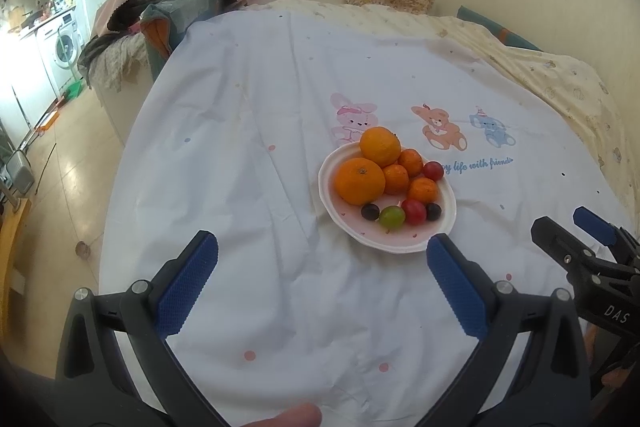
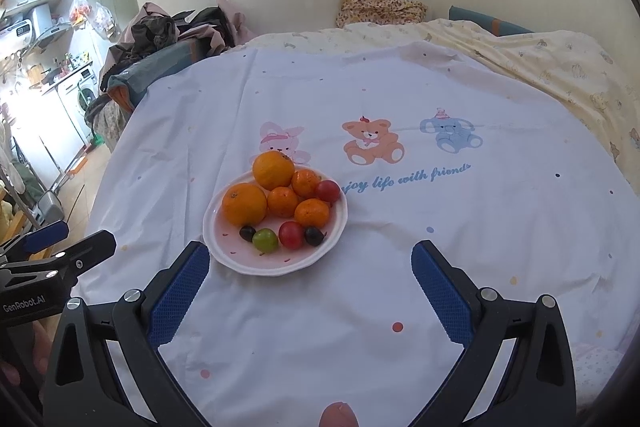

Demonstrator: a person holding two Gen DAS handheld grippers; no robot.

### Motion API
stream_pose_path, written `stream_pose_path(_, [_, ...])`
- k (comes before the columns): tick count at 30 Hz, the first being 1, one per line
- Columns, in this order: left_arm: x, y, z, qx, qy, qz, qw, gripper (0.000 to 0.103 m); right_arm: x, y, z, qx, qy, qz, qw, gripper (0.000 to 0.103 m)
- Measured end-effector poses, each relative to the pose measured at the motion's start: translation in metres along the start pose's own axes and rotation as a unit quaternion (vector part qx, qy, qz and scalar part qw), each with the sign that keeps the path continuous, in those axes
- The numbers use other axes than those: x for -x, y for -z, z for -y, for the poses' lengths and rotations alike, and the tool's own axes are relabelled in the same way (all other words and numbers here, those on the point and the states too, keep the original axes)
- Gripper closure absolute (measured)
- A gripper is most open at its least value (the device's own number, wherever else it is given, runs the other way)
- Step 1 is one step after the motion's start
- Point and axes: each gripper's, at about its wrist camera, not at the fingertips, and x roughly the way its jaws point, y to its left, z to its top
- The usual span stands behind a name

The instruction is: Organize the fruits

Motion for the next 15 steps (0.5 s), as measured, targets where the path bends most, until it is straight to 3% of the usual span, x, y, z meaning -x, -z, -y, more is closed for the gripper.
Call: stream_pose_path(15, [-0.0002, 0.0018, 0.0002, 0.002, 0.000, -0.001, 1.0000, 0.000, -0.0006, 0.0019, -0.0015, 0.006, -0.001, 0.000, 1.000, 0.000])
